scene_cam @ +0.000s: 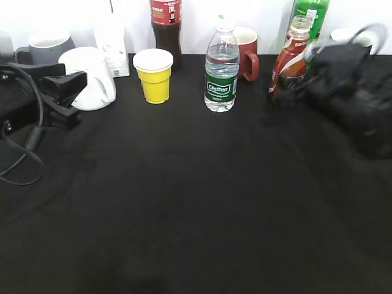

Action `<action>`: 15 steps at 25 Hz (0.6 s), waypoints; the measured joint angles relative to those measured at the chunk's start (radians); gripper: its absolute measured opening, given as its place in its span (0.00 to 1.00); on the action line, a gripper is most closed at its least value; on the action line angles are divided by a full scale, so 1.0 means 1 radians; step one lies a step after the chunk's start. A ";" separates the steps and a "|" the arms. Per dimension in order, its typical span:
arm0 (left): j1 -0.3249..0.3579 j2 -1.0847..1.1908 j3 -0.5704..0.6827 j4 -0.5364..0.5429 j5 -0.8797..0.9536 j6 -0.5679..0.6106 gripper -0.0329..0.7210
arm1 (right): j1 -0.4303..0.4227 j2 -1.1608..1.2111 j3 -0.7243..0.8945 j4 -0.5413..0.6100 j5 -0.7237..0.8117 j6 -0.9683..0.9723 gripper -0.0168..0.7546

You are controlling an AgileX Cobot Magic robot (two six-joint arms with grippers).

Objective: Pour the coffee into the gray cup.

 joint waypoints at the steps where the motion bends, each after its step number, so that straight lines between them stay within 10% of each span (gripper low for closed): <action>1: 0.000 -0.004 0.000 -0.010 0.014 0.000 0.45 | 0.000 -0.068 0.008 0.000 0.086 0.000 0.80; 15: -0.001 -0.249 -0.398 -0.149 1.656 0.000 0.50 | 0.000 -0.647 -0.143 -0.016 1.724 0.101 0.79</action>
